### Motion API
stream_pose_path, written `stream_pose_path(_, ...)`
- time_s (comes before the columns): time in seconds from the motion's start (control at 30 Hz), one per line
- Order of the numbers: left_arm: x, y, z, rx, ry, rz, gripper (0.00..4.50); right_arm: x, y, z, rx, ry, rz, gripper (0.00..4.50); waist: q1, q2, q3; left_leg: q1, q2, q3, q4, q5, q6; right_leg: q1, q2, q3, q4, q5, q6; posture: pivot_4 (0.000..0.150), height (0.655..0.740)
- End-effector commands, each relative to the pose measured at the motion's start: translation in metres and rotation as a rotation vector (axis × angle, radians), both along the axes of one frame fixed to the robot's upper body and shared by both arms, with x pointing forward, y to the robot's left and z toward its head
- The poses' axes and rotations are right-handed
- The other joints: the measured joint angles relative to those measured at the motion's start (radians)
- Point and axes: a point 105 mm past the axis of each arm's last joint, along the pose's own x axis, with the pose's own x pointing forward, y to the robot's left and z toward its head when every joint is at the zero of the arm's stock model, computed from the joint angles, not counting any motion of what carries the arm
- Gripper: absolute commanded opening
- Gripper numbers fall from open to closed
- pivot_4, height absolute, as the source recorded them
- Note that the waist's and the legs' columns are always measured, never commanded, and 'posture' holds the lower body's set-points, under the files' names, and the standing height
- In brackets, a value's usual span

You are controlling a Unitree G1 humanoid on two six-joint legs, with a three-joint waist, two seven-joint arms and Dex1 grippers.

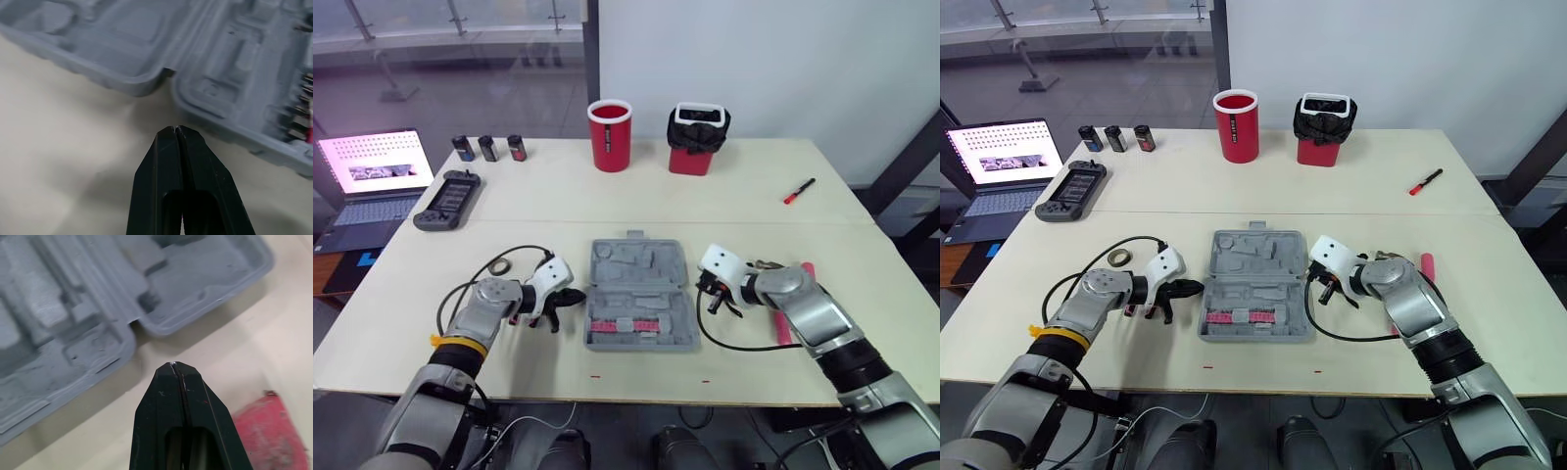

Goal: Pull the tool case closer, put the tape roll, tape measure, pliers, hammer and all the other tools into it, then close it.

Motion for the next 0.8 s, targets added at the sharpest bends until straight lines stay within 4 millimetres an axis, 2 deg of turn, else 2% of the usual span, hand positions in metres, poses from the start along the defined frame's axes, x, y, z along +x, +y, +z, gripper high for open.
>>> stream_pose_path(0.03, 0.006, -0.008, 0.008, 0.033, -0.042, -0.033, 0.07, 0.006, 0.010, 0.003, -0.022, -0.013, 0.031, 0.00, 0.001, 0.000, 0.000, 0.000, 0.000, 0.000, 0.000, 0.000, 0.000, 0.000, 0.000, 0.000, 0.000, 0.000, 0.000, 0.150, 0.7387)
stream_pose_path(0.17, 0.007, -0.010, 0.004, 0.055, -0.041, -0.048, 0.07, 0.009, 0.016, -0.004, -0.054, 0.006, 0.053, 0.00, 0.001, 0.000, 0.000, 0.000, 0.000, 0.000, 0.000, 0.000, 0.000, 0.000, 0.000, 0.000, 0.000, 0.000, 0.000, 0.150, 0.7387)
stream_pose_path(0.3, 0.008, -0.014, -0.001, 0.074, -0.038, -0.068, 0.07, 0.006, 0.043, -0.004, -0.039, 0.021, 0.136, 0.00, 0.002, 0.000, 0.000, 0.001, 0.000, 0.000, 0.001, 0.000, 0.000, 0.001, 0.000, 0.000, 0.000, 0.000, 0.000, 0.150, 0.7387)
stream_pose_path(0.4, 0.005, -0.019, -0.003, 0.063, -0.022, -0.091, 0.07, 0.002, 0.053, -0.007, -0.039, 0.033, 0.174, 0.00, 0.001, 0.000, 0.000, 0.001, 0.000, -0.001, 0.001, 0.000, 0.000, 0.002, 0.000, -0.001, 0.000, 0.000, 0.000, 0.150, 0.7387)
stream_pose_path(0.67, -0.017, -0.023, -0.022, 0.063, 0.037, -0.155, 0.07, -0.022, 0.066, -0.015, -0.061, 0.076, 0.263, 0.00, -0.002, 0.001, -0.002, 0.002, 0.000, -0.001, 0.000, 0.000, 0.000, 0.002, 0.000, -0.001, 0.001, 0.000, 0.000, 0.150, 0.7387)
stream_pose_path(0.8, -0.032, -0.023, -0.025, 0.049, 0.050, -0.173, 0.07, -0.040, 0.075, -0.017, -0.047, 0.096, 0.300, 0.00, -0.002, 0.002, -0.002, 0.002, 0.000, -0.001, -0.001, 0.000, 0.001, 0.002, 0.000, -0.001, 0.001, 0.000, 0.001, 0.150, 0.7387)
